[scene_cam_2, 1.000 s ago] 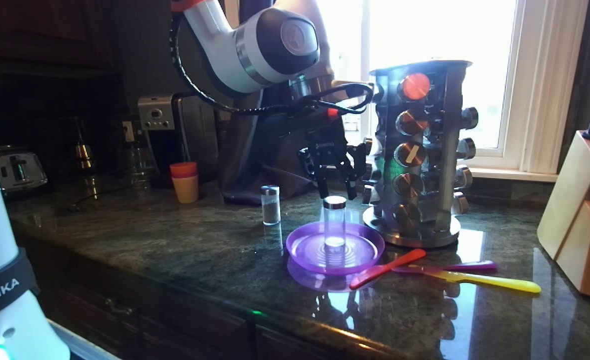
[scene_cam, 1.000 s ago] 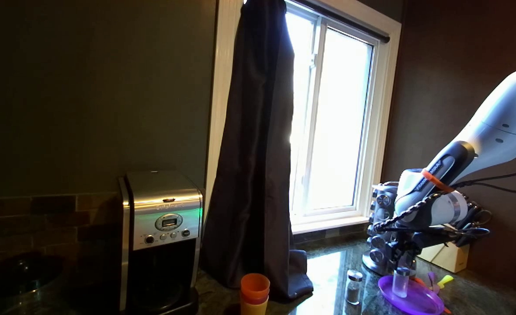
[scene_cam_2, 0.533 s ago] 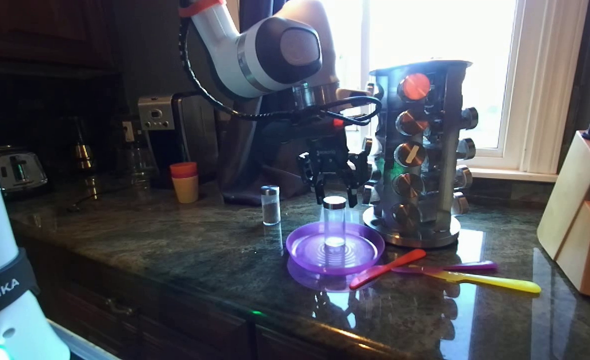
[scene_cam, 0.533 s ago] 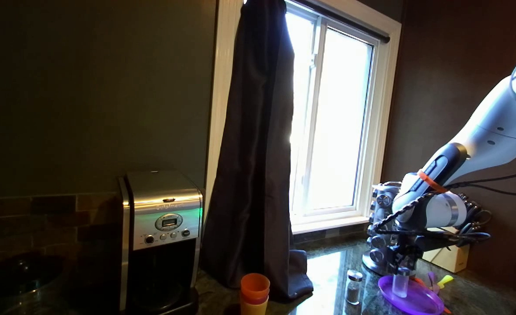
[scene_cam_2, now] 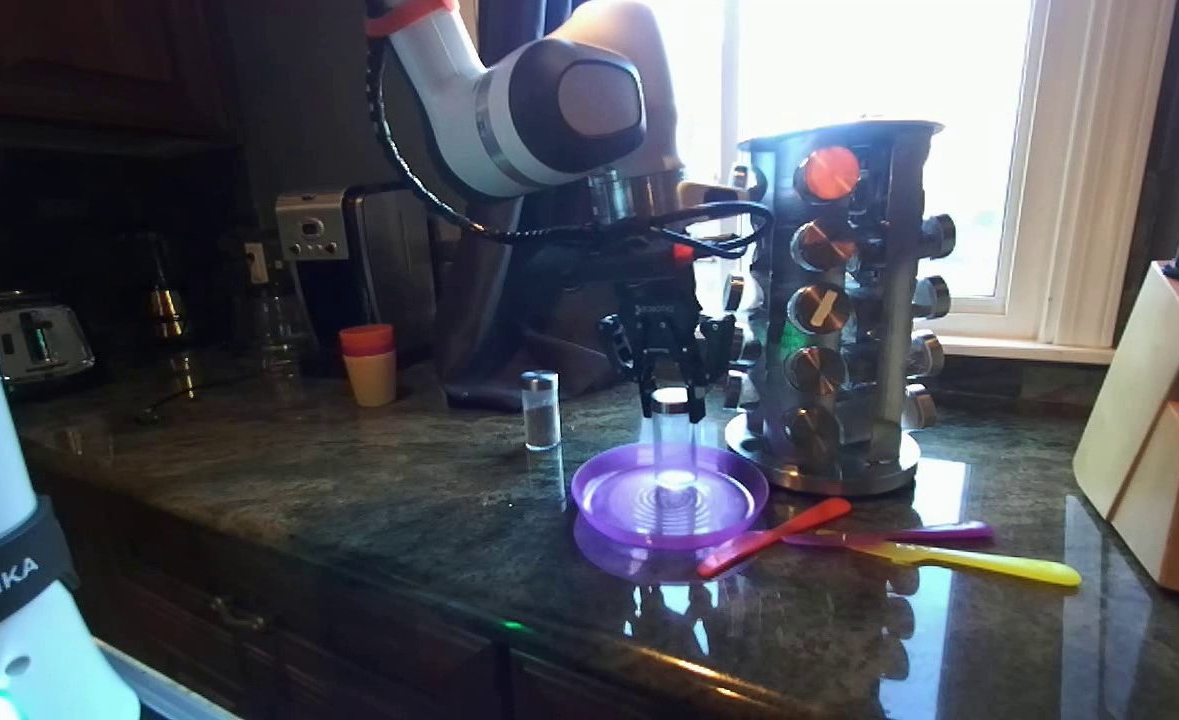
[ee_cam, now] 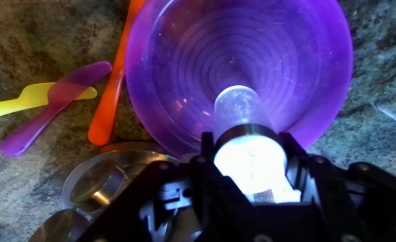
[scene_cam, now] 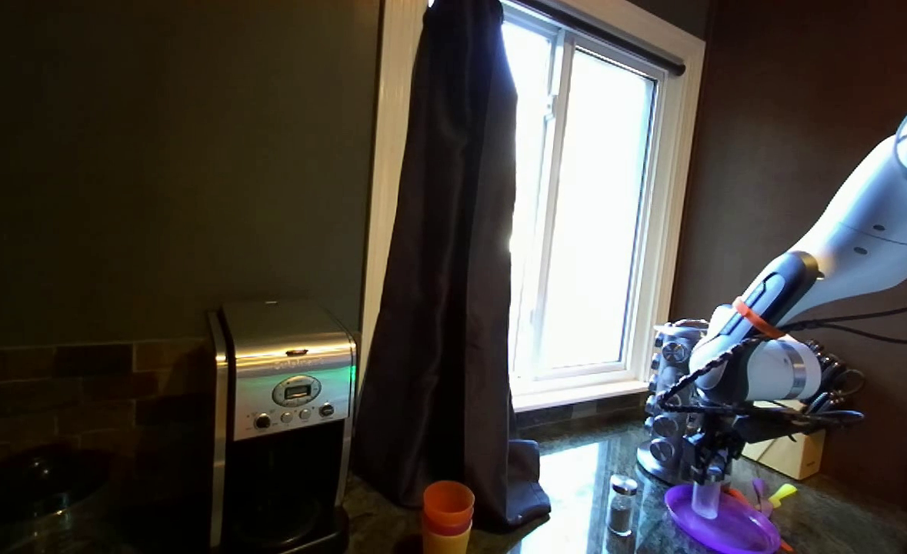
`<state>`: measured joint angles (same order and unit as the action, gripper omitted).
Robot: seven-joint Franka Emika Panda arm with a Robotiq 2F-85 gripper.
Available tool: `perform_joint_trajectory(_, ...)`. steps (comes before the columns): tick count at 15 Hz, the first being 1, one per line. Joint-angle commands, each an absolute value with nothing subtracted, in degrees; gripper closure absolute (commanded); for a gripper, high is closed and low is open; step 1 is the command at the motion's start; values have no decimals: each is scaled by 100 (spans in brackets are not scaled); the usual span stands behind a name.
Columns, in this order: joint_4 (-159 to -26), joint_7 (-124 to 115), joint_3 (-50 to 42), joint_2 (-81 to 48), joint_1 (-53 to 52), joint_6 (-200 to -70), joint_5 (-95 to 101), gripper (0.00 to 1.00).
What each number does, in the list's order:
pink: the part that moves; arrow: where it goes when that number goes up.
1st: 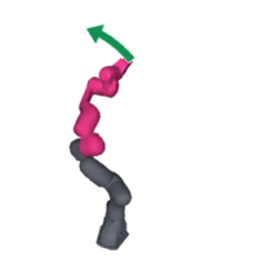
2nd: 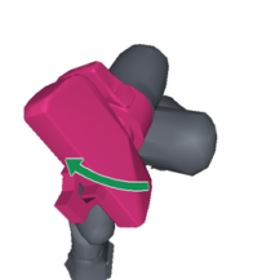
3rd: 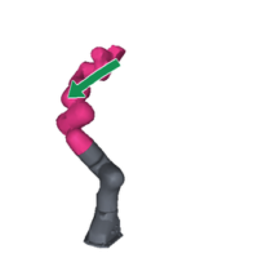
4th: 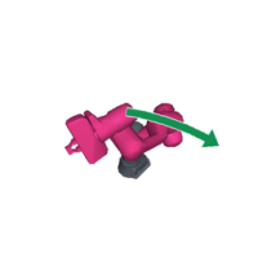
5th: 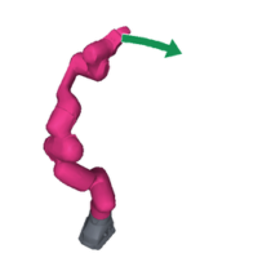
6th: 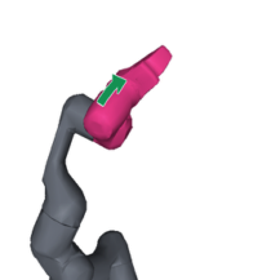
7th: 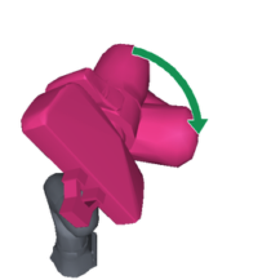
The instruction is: Place the empty spice bottle on the spice rack
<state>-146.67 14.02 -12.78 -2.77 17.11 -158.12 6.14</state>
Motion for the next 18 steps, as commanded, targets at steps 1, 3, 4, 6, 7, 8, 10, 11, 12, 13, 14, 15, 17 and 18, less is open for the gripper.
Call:
perform_joint_trajectory(1, -15105, 891, -1485, 605, 1660, -15679, 1423, 75)
perform_joint_trajectory(3, -15332, 124, -1446, 1184, 1781, -15452, 2304, 75)
perform_joint_trajectory(4, -15453, -27, -1354, 1473, 1844, -15319, 2459, 75)
perform_joint_trajectory(6, -15732, -418, -1133, 1965, 1917, -15097, 2600, 75)
perform_joint_trajectory(7, -15840, -711, -982, 2193, 1973, -14957, 2644, 75)
perform_joint_trajectory(8, -16022, -1078, -828, 2422, 2026, -15068, 2634, 75)
perform_joint_trajectory(10, -15793, -1661, -505, 2427, 2057, -15323, 2429, 75)
perform_joint_trajectory(11, -15790, -1912, -324, 2578, 2107, -15383, 2425, 75)
perform_joint_trajectory(12, -15775, -2209, -124, 2714, 2181, -15470, 2471, 75)
perform_joint_trajectory(13, -15738, -2493, 69, 2859, 2250, -15500, 2473, 75)
perform_joint_trajectory(14, -15928, -2809, 279, 3117, 2388, -15671, 2566, 75)
perform_joint_trajectory(15, -16262, -3153, 498, 3475, 2557, -15839, 2654, 75)
perform_joint_trajectory(17, -15765, -4077, 735, 3192, 2644, -15864, 3024, 75)
perform_joint_trajectory(18, -15743, -4512, 963, 3206, 2839, -15932, 3164, 75)
